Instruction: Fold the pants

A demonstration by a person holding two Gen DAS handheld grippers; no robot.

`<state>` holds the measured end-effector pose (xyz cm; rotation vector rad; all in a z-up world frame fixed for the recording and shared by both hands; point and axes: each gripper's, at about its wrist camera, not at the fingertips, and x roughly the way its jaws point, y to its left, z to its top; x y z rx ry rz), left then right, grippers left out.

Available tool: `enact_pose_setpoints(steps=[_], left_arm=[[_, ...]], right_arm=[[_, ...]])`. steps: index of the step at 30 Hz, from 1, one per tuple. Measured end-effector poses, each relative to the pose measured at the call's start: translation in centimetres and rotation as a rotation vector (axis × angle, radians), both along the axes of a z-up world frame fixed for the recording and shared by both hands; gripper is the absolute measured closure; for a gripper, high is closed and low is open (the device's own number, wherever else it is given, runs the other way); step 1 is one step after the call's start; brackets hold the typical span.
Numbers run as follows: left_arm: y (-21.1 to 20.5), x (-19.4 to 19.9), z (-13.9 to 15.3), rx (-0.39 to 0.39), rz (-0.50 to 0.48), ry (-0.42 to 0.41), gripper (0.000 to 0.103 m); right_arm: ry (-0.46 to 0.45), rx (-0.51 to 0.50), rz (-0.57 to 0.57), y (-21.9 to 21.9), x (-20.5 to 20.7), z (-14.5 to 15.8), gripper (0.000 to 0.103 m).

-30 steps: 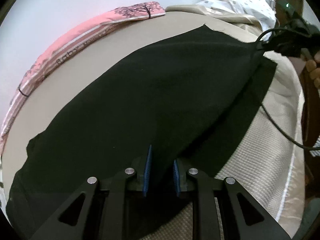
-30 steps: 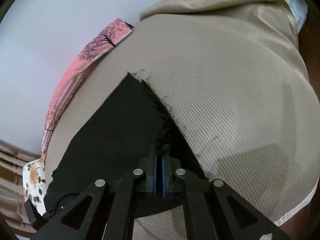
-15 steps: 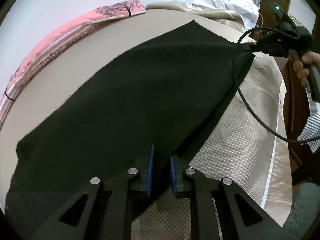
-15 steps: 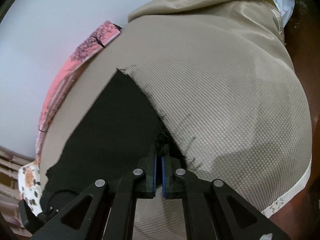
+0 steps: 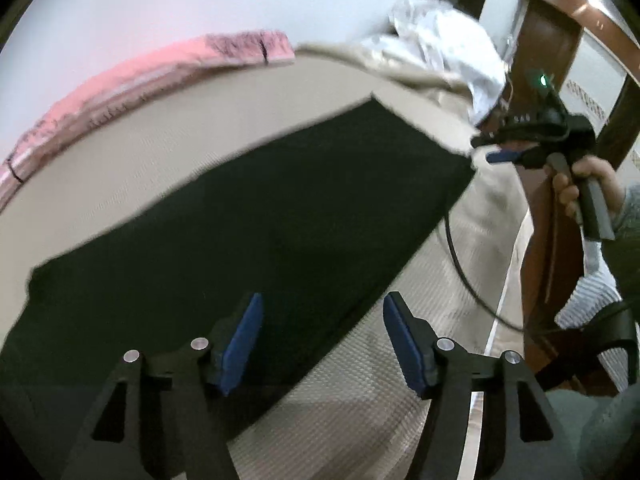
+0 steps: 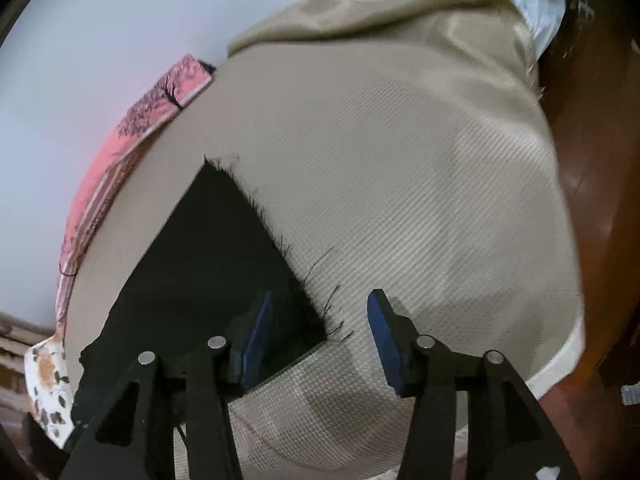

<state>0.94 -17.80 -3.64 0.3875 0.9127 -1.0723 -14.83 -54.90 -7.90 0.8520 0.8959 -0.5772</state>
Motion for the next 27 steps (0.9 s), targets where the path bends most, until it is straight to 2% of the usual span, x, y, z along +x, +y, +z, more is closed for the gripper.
enact_pose_setpoints(steps=[3,8,11,13,16,20,22,27], left_arm=[[2.3,1.8,1.5,-0.031,0.084,-0.036,0.035],[9.2,6.1,3.0,-0.024,0.356,-0.145,0.035],[14.5,8.8,3.1,-0.010,0.539,-0.166,0.035],[18.3,10.5,2.8,0.030,0.680,-0.189,0.035],[23.3,12.2,1.8,0.063,0.824,-0.143,0.035],[28.1,12.6,0.6,0.091,0.924,-0.114,0.035],[29.3,12.4,-0.1,0.116,0.936,-0.109,0.035],[30.7,13.0,-2.1,0.163,0.932,-0.072,0.035]], right_arm=[[-0.055,-0.056,0.052,0.8,1.1,3.3,0.056],[-0.114,-0.088,0.289,5.5,8.1,6.6,0.056],[-0.121,-0.083,0.481,10.4,13.9,7.1,0.056],[-0.126,-0.065,0.607,14.0,17.6,6.9,0.056],[-0.136,-0.006,0.782,19.6,22.5,6.3,0.056],[-0.123,0.036,0.983,26.5,28.3,5.3,0.056],[-0.107,0.038,1.075,30.1,30.8,4.4,0.056],[-0.081,0.078,1.204,36.0,35.6,2.2,0.056]])
